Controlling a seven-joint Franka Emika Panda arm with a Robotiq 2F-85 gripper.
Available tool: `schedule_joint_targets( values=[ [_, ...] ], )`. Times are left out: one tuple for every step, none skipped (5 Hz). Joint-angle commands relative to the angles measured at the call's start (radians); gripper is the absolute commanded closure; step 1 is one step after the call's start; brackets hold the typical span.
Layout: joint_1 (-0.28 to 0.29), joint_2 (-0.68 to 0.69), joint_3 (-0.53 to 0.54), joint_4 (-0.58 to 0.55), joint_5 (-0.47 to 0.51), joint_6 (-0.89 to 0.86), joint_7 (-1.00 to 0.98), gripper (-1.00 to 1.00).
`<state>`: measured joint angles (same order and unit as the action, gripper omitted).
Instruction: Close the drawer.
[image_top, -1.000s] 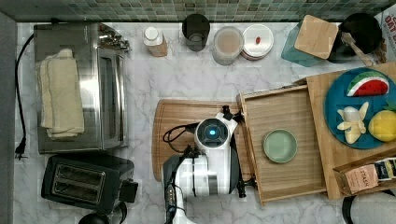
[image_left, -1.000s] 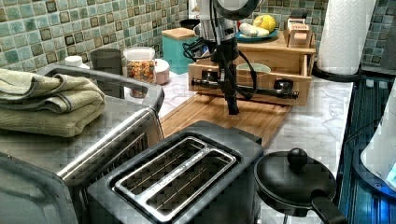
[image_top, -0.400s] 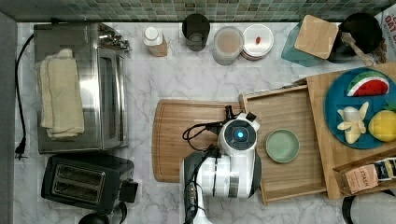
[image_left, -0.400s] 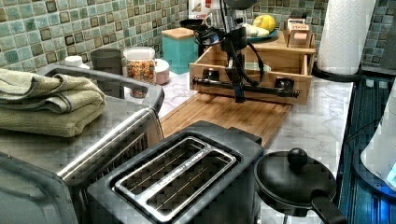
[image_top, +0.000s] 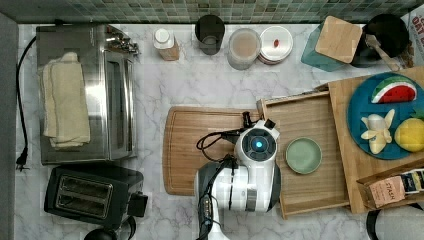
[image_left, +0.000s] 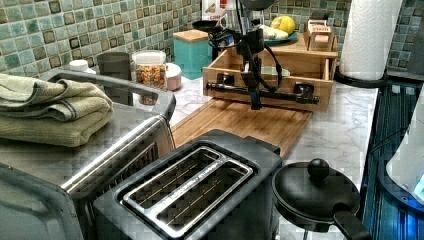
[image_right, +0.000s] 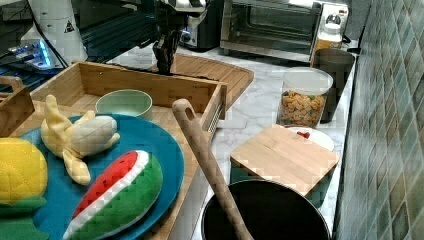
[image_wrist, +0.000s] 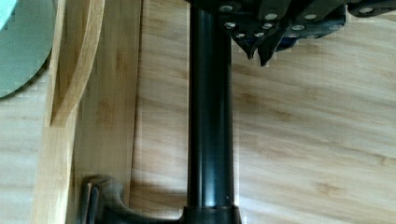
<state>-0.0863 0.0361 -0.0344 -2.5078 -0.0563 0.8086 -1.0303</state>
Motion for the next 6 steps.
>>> schedule_joint_targets(
  values=[
    [-0.102,-0.007,-0.113,0.152,-0.016,-0.006,-0.192,1.0],
    [-0.116,0.028,-0.15,0.192,0.009,0.018,-0.254,1.0],
    [-0.139,0.053,-0.188,0.219,0.063,0.061,-0.311,1.0],
    [-0.169,0.079,-0.222,0.256,0.075,0.095,-0.358,1.0],
    [-0.198,0.132,-0.254,0.332,0.12,0.093,-0.442,1.0],
    [-0.217,0.203,-0.288,0.444,0.174,0.056,-0.553,1.0]
  ],
)
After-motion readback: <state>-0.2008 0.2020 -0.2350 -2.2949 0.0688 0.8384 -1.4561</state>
